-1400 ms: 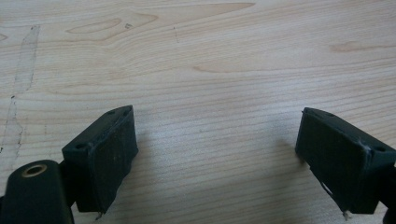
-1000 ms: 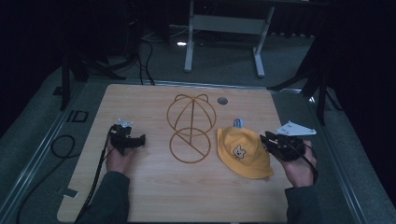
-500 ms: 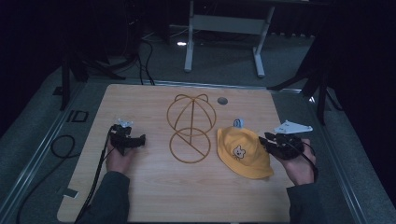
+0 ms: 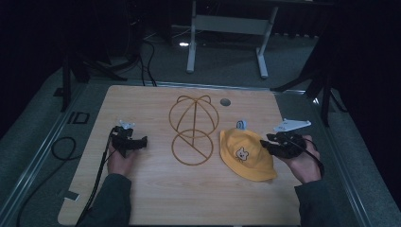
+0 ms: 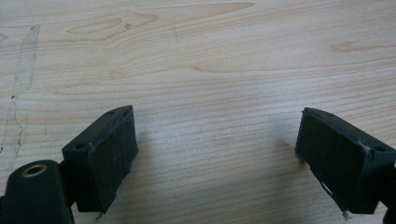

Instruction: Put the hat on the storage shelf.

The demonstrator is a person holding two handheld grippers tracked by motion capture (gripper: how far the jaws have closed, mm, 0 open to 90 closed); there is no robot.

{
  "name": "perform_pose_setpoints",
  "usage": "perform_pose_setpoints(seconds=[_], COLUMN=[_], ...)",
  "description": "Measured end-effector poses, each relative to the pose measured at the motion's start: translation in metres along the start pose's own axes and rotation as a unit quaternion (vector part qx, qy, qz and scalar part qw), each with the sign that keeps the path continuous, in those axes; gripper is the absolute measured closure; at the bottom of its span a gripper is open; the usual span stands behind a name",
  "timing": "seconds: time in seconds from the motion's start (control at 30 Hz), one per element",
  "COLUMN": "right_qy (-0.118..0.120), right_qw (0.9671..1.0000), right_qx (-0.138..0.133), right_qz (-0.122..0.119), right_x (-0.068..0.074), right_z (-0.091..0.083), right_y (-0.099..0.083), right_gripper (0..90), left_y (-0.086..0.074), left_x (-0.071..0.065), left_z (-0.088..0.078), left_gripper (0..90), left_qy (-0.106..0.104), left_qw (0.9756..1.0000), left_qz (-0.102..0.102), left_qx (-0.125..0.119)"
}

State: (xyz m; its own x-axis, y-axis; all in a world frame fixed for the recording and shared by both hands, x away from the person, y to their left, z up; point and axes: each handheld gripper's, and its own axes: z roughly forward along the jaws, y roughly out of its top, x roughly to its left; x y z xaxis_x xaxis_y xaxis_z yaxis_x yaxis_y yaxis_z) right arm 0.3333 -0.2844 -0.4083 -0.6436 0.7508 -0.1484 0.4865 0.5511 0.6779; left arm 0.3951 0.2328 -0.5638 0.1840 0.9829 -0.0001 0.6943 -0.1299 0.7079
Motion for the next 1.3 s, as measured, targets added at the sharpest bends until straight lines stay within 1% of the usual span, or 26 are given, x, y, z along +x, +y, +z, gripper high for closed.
perform_pose_setpoints(seconds=[0.1, 0.23, 0.3, 0.43, 0.6, 0.73, 0.83, 1.0, 1.17, 1.3], right_qy=[0.010, 0.015, 0.018, 0.021, 0.028, 0.038, 0.050, 0.058, 0.065, 0.070], right_qw=[0.9999, 0.9996, 0.9994, 0.9985, 0.9969, 0.9959, 0.9944, 0.9925, 0.9904, 0.9895], right_qx=[0.011, 0.019, 0.028, 0.044, 0.066, 0.076, 0.087, 0.101, 0.113, 0.119], right_qz=[-0.007, -0.011, -0.012, -0.027, -0.033, -0.032, -0.033, -0.036, -0.044, -0.042], right_x=[0.000, -0.001, -0.001, -0.002, -0.004, -0.008, -0.010, -0.014, -0.015, -0.016], right_z=[0.001, 0.001, 0.002, 0.003, 0.006, 0.008, 0.010, 0.014, 0.016, 0.019], right_y=[0.005, 0.010, 0.012, 0.018, 0.025, 0.030, 0.034, 0.039, 0.044, 0.047], right_gripper=[57.6, 55.5, 53.3, 50.5, 48.4, 48.4, 48.5, 48.6, 48.3, 47.9], left_y=[0.000, 0.000, 0.000, 0.000, 0.000, 0.000, 0.000, 0.000, 0.000, 0.000], left_x=[0.000, 0.000, 0.000, 0.000, 0.000, 0.000, 0.000, 0.000, 0.000, 0.000], left_z=[0.000, 0.000, 0.000, 0.000, 0.000, 0.000, 0.000, 0.000, 0.000, 0.000], left_gripper=[12.8, 12.8, 12.8, 12.8, 12.8, 12.8, 12.8, 12.8, 12.8, 12.7], left_qy=[0.000, 0.000, 0.000, 0.000, 0.000, 0.000, 0.000, 0.000, 0.000, 0.000], left_qw=[1.0000, 1.0000, 1.0000, 1.0000, 1.0000, 1.0000, 1.0000, 1.0000, 1.0000, 1.0000], left_qz=[0.000, 0.000, 0.000, 0.000, 0.000, 0.000, 0.000, 0.000, 0.000, 0.000], left_qx=[0.000, 0.000, 0.000, 0.000, 0.000, 0.000, 0.000, 0.000, 0.000, 0.001])
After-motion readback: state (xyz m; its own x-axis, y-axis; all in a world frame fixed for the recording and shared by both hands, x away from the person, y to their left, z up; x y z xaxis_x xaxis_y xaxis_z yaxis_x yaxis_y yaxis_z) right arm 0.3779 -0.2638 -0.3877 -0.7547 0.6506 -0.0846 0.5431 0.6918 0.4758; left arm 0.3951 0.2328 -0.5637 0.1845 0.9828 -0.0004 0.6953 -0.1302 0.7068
